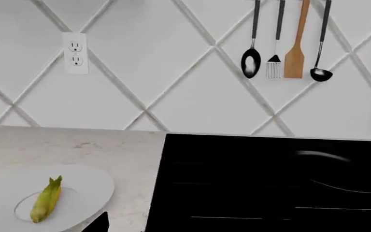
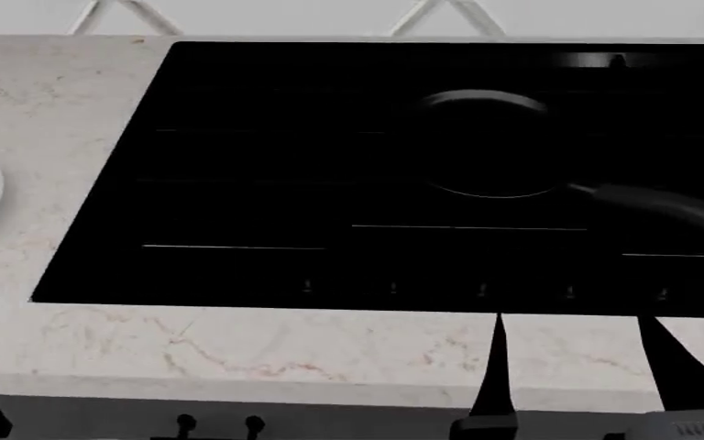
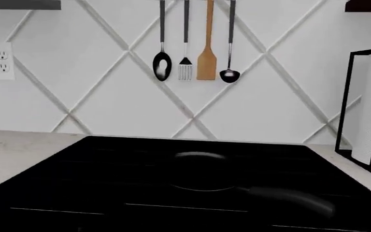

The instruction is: Pick the corn from the plate and place it in the pan.

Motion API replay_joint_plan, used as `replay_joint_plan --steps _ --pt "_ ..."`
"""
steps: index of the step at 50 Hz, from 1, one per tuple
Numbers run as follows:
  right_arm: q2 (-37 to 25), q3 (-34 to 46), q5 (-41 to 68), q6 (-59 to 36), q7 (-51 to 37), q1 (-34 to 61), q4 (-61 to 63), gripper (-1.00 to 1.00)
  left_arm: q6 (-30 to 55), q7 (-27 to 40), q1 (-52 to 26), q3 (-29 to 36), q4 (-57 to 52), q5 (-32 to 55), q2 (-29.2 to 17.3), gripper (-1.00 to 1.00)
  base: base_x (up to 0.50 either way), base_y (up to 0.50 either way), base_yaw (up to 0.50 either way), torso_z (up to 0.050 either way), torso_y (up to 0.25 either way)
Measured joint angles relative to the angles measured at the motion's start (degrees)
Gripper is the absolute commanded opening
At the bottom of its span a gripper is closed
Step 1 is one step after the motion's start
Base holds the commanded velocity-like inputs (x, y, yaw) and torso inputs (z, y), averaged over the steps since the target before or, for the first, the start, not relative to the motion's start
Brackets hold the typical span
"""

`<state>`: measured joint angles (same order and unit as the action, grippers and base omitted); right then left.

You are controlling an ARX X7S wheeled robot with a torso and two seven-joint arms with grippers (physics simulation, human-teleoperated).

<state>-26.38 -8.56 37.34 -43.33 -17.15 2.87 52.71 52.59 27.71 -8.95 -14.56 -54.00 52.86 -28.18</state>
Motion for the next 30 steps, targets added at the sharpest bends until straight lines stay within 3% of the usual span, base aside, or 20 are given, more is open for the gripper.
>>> replay_joint_plan --steps 28,30 --pt "-0.64 0.85 0.26 0.76 -0.31 -0.84 -0.22 1.0 -0.81 1.14 0.74 0.33 -0.14 0.65 -0.71 1.0 0.0 0.5 0.0 0.0 0.0" --pt "-0.64 0.96 0.71 0.54 -0.43 -0.67 -0.11 1.0 -0.75 1.32 0.64 0.24 -0.08 0.66 -0.84 1.0 0.0 0.0 0.0 0.0 0.0"
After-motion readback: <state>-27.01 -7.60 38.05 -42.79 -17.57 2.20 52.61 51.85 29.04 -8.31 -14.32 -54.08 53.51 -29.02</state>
